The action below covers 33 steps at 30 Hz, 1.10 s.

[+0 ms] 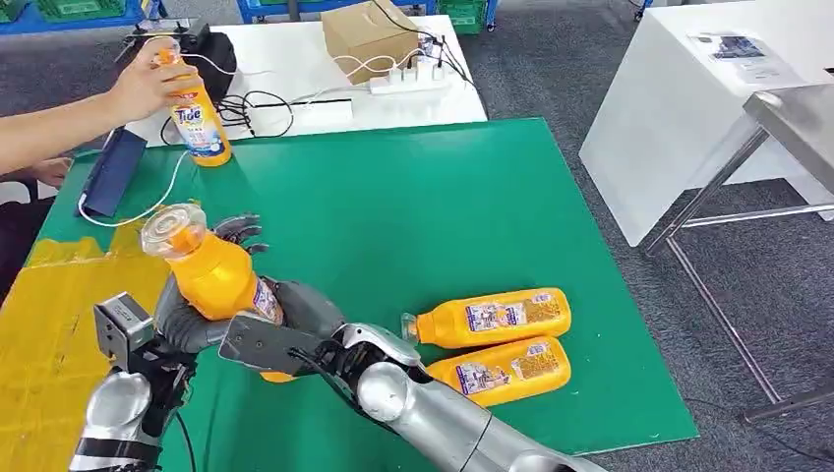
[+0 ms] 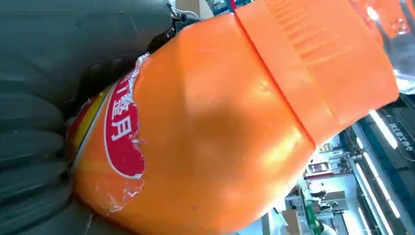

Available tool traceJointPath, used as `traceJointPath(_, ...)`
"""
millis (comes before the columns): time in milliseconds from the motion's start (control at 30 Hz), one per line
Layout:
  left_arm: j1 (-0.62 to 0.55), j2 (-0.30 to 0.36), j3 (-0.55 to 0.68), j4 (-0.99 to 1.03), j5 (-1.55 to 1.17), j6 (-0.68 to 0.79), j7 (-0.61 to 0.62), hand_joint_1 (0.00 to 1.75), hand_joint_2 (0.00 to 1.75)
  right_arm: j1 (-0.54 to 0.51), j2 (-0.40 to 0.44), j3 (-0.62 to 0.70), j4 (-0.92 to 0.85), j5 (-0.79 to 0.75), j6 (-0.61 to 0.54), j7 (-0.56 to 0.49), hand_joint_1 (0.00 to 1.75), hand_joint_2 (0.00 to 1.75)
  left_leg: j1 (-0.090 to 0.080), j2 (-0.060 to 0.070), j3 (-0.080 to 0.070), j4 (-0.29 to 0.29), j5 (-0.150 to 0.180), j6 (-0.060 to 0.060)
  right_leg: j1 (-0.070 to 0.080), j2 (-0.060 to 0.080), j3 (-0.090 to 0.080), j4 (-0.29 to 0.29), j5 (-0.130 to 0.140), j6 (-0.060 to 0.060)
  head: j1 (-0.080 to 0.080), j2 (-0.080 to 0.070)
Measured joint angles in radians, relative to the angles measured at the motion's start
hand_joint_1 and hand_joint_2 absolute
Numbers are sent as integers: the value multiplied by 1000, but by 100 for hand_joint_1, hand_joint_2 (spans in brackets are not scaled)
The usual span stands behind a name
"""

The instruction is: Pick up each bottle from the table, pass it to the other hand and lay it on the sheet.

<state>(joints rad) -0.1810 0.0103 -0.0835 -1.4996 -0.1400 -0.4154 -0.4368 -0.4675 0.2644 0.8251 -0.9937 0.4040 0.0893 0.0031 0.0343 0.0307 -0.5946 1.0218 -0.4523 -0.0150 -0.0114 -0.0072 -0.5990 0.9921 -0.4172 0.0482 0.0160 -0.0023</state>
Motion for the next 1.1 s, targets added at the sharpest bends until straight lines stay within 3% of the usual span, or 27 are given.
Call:
traceJointPath(700, -1, 0, -6, 5, -9, -5, -26, 175, 175, 4, -20, -5, 10, -16, -42, -1, 175, 175, 0, 0, 0, 0, 0, 0, 0, 0, 0, 0, 0, 0, 0, 0)
traceJointPath(733, 0, 0, -7, 5, -13, -4, -29, 175, 175, 8, -26, -13, 4, -16, -53, -1, 148, 175, 0, 0, 0, 0, 0, 0, 0, 0, 0, 0, 0, 0, 0, 0)
traceJointPath(767, 2, 0, -8, 5, -24, 1, -35, 175, 175, 17, -35, -23, -10, -14, -61, -1, 0, 175, 0, -1, 0, 0, 0, 0, 0, -1, 0, 0, 0, 0, 0, 0)
traceJointPath(967, 52, 1, -10, -53, -257, 184, -97, 175, 175, 122, -124, -143, -181, 37, -90, 3, 0, 175, -1, -2, -1, 0, 0, 0, -1, -3, 0, -1, 0, 0, 0, 0)
traceJointPath(1100, 102, 16, -2, -94, -654, 535, -100, 175, 175, 226, -215, -261, -363, 159, -117, -26, 0, 175, -1, -3, -2, 0, 0, 0, -1, -3, 0, -1, 0, 0, 0, 0)
